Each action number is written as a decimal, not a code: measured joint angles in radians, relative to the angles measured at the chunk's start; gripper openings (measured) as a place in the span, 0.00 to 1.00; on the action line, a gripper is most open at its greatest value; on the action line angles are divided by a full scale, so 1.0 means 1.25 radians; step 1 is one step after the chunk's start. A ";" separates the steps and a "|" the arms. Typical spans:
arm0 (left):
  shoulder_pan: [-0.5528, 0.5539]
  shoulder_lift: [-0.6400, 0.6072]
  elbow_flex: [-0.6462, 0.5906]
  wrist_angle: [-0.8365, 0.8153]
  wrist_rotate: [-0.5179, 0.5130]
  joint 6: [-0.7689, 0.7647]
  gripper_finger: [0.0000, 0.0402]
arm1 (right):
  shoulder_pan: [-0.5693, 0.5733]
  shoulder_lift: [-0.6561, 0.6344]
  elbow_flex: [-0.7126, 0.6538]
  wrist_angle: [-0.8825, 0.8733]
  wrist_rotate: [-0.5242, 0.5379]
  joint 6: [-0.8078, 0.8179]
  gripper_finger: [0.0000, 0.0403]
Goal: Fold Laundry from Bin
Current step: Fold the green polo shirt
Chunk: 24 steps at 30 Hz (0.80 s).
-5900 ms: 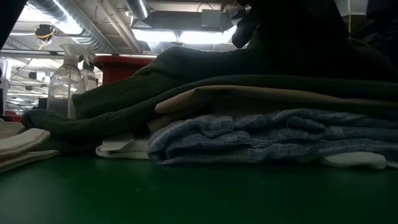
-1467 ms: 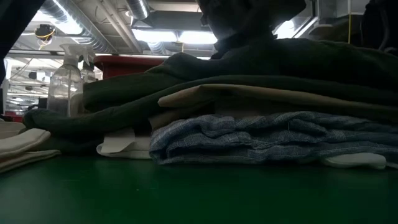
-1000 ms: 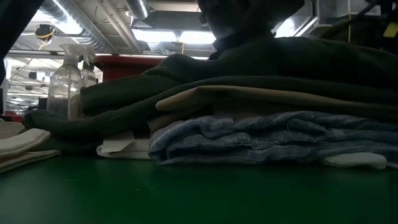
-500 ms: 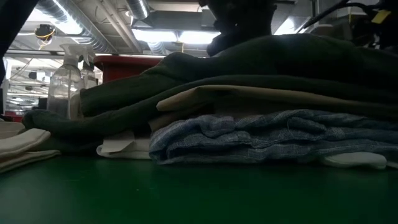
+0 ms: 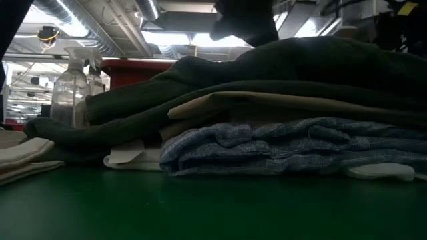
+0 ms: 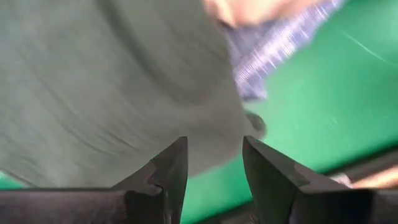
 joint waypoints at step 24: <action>0.148 -0.002 -0.015 -0.039 0.007 0.037 0.36 | 0.000 0.000 0.000 0.138 0.001 -0.042 0.38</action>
